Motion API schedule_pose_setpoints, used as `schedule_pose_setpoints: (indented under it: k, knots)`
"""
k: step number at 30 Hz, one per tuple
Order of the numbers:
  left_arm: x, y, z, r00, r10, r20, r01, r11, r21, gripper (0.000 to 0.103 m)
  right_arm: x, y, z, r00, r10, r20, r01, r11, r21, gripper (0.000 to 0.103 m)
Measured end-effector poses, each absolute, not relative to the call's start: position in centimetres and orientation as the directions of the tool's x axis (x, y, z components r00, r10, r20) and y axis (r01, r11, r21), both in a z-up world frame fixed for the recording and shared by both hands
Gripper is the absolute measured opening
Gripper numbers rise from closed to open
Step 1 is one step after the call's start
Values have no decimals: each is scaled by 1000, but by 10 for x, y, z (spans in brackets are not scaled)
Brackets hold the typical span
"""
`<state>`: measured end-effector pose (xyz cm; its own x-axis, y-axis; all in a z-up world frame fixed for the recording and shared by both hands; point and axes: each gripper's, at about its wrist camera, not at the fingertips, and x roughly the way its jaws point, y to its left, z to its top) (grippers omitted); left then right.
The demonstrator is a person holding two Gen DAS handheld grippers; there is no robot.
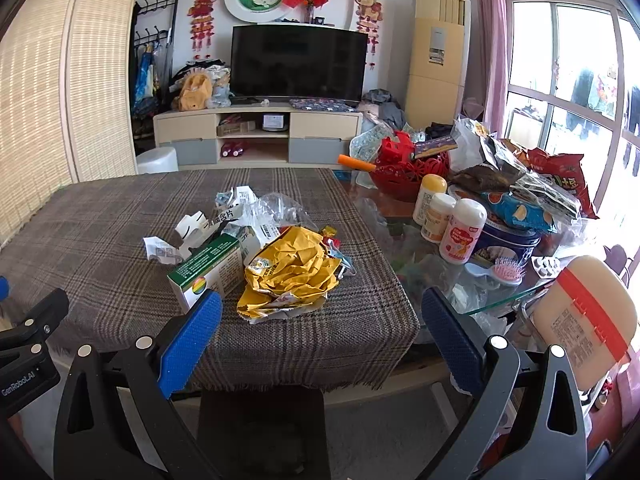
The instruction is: Collect trash
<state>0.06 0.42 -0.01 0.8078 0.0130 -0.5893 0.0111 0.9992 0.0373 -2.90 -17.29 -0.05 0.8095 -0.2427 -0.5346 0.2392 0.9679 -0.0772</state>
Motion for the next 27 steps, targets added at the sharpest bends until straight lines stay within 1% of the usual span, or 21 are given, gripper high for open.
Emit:
schedule_pose_setpoints:
  k: [27]
  knots:
    - [1,5,0,805,14,-593,11,999,39,95,-28,-172,-3,809,-243,-535,244,967,-70,100]
